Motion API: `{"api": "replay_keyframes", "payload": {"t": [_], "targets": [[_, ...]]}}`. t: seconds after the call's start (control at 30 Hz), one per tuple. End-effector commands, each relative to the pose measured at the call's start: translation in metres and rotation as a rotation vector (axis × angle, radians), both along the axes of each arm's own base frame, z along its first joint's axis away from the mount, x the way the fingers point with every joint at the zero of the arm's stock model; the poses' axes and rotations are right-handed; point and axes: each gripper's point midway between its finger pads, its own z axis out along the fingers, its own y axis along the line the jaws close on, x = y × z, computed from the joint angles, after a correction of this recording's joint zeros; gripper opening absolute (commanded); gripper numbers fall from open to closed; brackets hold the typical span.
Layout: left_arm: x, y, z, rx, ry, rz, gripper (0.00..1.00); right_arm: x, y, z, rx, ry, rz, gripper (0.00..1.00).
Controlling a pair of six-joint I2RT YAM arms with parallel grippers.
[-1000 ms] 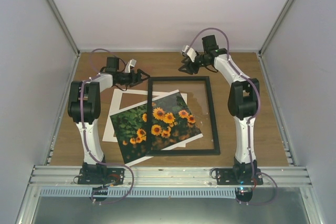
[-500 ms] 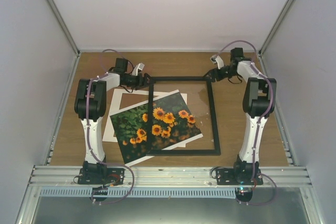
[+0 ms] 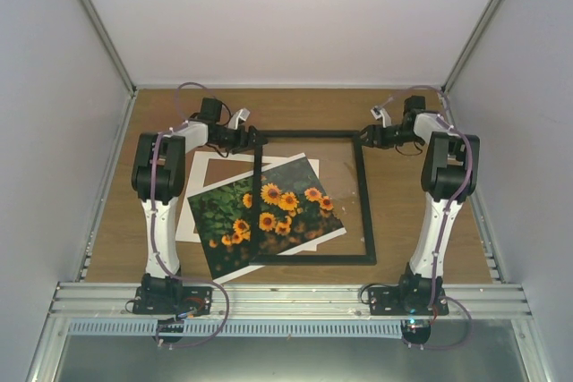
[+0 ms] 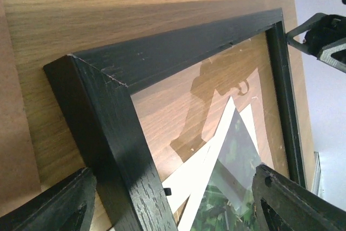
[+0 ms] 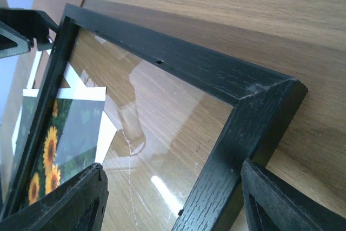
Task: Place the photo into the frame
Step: Move the photo frame to the center of the board.
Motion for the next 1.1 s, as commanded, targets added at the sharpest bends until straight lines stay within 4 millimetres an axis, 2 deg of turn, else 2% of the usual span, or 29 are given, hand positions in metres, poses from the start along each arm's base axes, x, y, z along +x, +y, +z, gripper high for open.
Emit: {"api": "replay_keyframes", "payload": {"t": [0.0, 0.1, 0.27, 0.43, 0.6, 0.8, 0.93, 1.07], "targets": [[-0.007, -0.019, -0.005, -0.054, 0.004, -0.078, 0.79, -0.01, 0.013, -0.013, 0.152, 0.096, 0.009, 0.68], [-0.006, -0.025, -0.002, -0.064, -0.011, -0.098, 0.78, -0.011, 0.015, -0.014, 0.174, 0.107, 0.015, 0.68], [-0.006, -0.033, 0.013, -0.091, -0.079, -0.128, 0.76, -0.013, 0.021, 0.009, 0.23, 0.033, 0.079, 0.65], [-0.009, -0.048, 0.051, -0.118, -0.224, -0.184, 0.74, -0.015, 0.024, 0.036, 0.265, -0.045, 0.123, 0.6], [-0.014, -0.054, 0.074, -0.121, -0.297, -0.203, 0.73, -0.022, 0.027, 0.053, 0.288, -0.082, 0.142, 0.55], [-0.013, -0.057, 0.091, -0.133, -0.355, -0.19, 0.7, -0.017, 0.021, 0.058, 0.276, -0.096, 0.113, 0.48], [-0.016, -0.074, 0.094, -0.144, -0.38, -0.237, 0.69, -0.005, 0.002, 0.052, 0.234, -0.103, 0.055, 0.46], [-0.018, -0.101, 0.092, -0.165, -0.404, -0.286, 0.69, 0.003, -0.019, 0.042, 0.173, -0.103, 0.003, 0.44]]}}
